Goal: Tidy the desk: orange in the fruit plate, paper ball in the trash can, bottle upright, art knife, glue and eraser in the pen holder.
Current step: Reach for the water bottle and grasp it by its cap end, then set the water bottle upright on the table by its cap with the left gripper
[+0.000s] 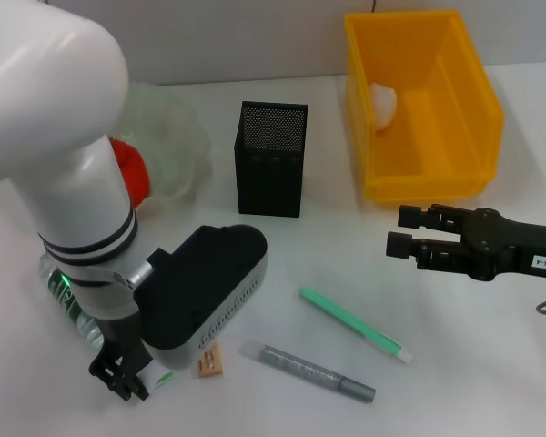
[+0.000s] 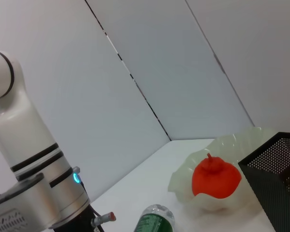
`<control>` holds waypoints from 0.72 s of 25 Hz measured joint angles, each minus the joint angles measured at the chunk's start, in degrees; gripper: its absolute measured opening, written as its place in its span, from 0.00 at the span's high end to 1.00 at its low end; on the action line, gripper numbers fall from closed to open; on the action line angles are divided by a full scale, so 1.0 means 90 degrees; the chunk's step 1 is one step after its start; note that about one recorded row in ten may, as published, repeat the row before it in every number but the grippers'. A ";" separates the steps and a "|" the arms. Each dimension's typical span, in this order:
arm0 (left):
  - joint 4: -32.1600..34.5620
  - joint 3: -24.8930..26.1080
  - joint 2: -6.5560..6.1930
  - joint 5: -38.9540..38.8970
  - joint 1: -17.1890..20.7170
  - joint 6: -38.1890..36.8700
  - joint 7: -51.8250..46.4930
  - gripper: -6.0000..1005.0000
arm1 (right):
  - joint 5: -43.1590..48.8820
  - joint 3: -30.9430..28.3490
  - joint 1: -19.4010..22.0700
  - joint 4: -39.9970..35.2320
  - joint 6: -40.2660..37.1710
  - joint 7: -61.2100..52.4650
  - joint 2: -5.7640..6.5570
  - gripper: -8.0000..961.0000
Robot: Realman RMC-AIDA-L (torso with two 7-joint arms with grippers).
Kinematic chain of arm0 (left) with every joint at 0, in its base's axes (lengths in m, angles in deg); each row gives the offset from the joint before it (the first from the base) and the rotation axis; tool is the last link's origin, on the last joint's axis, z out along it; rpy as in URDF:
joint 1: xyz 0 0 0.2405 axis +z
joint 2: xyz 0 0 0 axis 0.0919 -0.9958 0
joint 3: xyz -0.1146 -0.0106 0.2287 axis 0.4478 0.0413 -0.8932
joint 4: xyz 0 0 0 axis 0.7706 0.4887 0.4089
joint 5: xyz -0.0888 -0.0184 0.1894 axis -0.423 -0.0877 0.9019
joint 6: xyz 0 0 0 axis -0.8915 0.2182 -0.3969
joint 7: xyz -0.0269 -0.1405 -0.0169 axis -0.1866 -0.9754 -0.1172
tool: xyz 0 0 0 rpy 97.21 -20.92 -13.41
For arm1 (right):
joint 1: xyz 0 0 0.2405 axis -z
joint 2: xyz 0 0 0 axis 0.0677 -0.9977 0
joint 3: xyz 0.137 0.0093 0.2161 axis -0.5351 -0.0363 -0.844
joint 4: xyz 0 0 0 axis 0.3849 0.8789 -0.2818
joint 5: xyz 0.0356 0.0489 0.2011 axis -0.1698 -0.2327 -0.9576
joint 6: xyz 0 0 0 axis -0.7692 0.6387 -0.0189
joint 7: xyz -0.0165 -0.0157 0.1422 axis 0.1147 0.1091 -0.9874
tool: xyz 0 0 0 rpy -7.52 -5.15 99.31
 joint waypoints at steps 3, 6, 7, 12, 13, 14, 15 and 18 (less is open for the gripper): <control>-0.0018 -0.0061 0.0009 0.0027 0.0002 0.0086 0.0033 0.54 | 0.0000 0.0000 -0.0001 0.0000 0.0009 0.0000 0.0000 0.19; -0.0019 -0.0124 0.0014 0.0041 0.0031 0.0187 0.0022 0.54 | 0.0000 -0.0002 -0.0012 0.0000 0.0007 0.0000 0.0000 0.19; -0.0008 -0.0119 0.0014 0.0045 0.0036 0.0190 0.0010 0.54 | 0.0000 -0.0007 -0.0015 0.0000 0.0000 0.0000 0.0000 0.19; 0.0240 0.0081 0.0016 0.0013 0.0095 0.0107 -0.0058 0.55 | 0.0000 -0.0087 -0.0036 0.0000 -0.0020 0.0000 0.0000 0.19; 0.0240 0.0081 0.0016 0.0013 0.0095 0.0107 -0.0058 0.55 | 0.0000 -0.0091 -0.0040 0.0000 -0.0021 0.0000 0.0000 0.19; 0.0388 0.0191 0.0015 0.0003 0.0144 0.0051 -0.0119 0.55 | 0.0000 -0.0093 -0.0044 0.0001 -0.0024 0.0000 0.0000 0.19; 0.0433 0.0220 0.0015 0.0002 0.0158 0.0040 -0.0140 0.55 | 0.0000 -0.0093 -0.0048 0.0000 -0.0027 0.0000 0.0004 0.19; 0.0560 0.0303 0.0016 0.0001 0.0200 -0.0005 -0.0207 0.55 | -0.0002 -0.0093 -0.0053 0.0000 -0.0031 0.0000 0.0013 0.19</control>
